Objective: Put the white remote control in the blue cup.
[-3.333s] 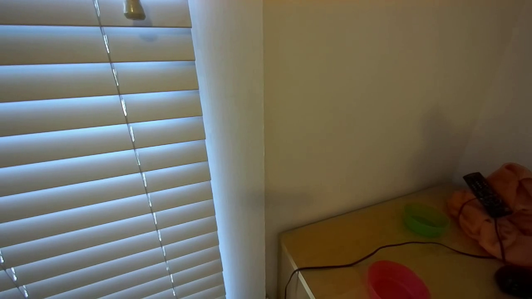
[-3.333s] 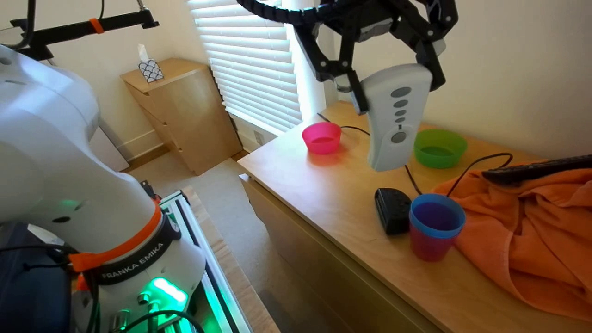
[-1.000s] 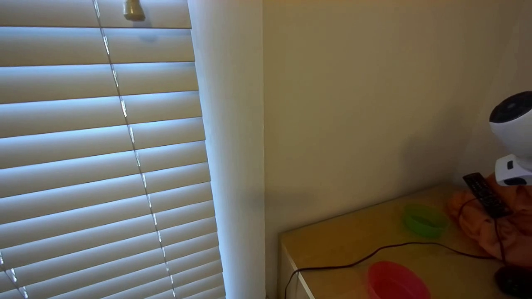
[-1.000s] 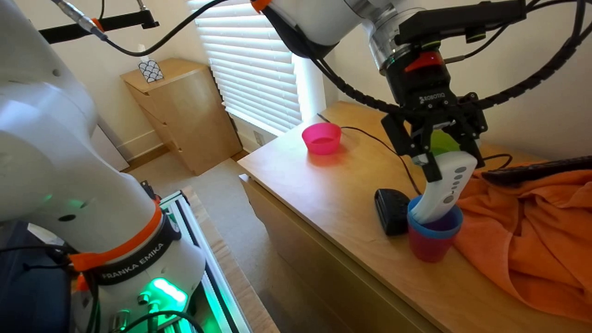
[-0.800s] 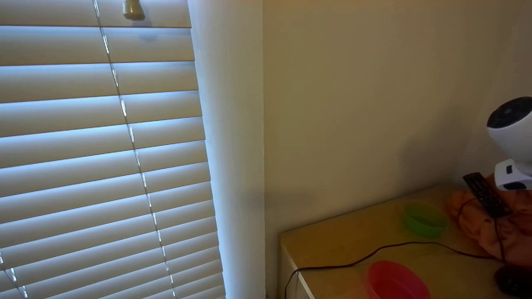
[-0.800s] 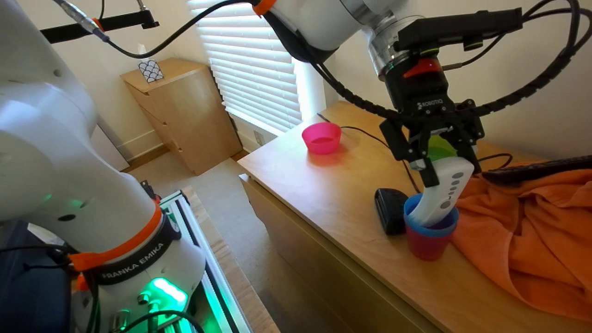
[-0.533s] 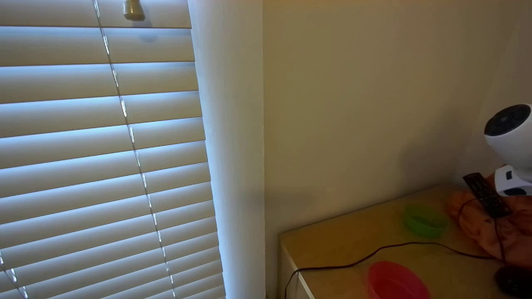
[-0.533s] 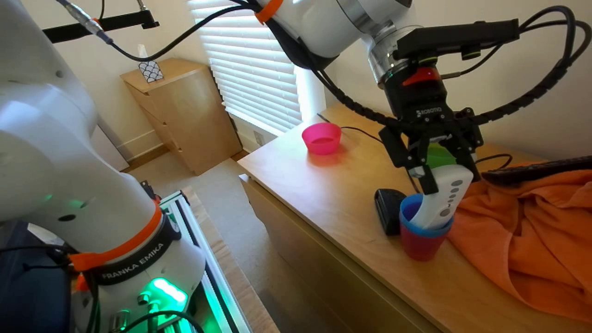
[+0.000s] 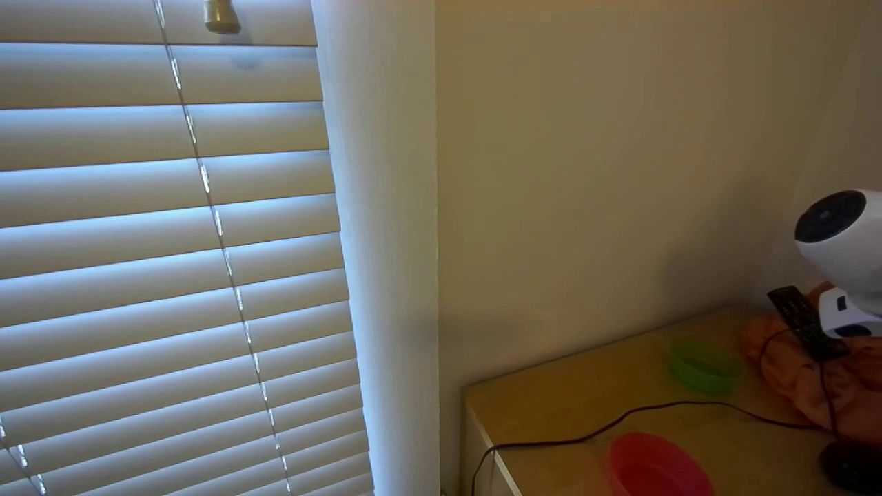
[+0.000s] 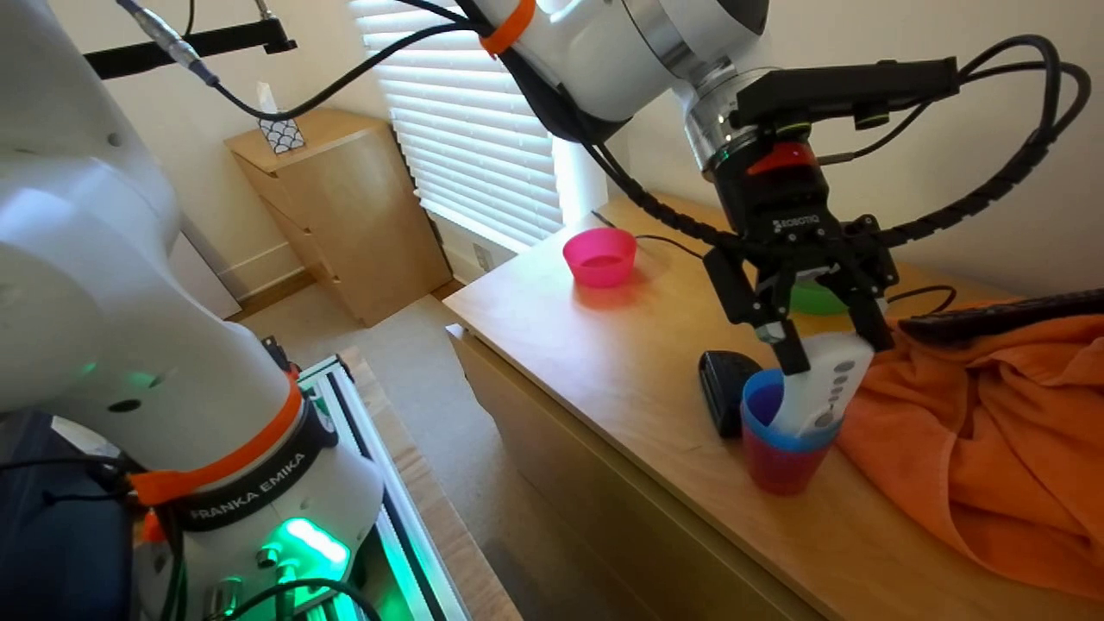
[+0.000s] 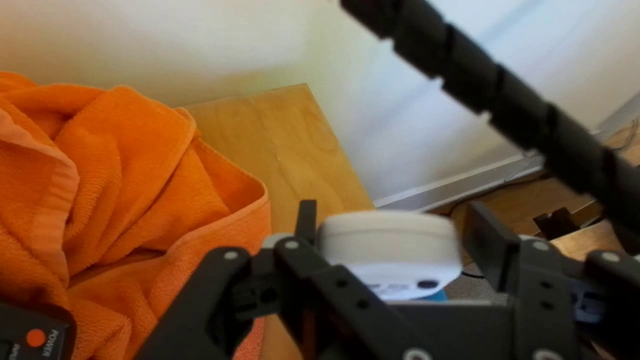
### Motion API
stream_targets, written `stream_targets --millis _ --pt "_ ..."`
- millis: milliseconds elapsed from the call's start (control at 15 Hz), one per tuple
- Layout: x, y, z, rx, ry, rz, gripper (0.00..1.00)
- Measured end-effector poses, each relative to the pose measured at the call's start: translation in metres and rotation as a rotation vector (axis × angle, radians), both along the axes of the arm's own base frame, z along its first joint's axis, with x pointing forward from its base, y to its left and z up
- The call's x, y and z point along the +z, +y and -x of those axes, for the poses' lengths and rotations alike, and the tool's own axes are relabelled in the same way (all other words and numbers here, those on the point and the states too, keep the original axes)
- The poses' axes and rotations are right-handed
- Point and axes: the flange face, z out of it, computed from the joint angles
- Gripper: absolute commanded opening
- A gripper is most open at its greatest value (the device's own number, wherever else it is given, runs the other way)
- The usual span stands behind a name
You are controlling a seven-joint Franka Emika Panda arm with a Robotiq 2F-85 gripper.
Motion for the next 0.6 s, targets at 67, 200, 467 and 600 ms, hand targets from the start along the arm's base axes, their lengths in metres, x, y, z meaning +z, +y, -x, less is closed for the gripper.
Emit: stream_targets --millis 67,200,467,600 --pt "0.001 0.0 -0.001 0.0 -0.003 0.002 1.0" --pt "0.009 0.001 -0.003 -0.001 -0.018 0.007 1.0" --pt "0.05 -0.002 -0.004 -0.027 -0.097 0.042 1.0" --pt "0.079 -0.003 -0.003 -0.048 -0.17 0.059 1.0"
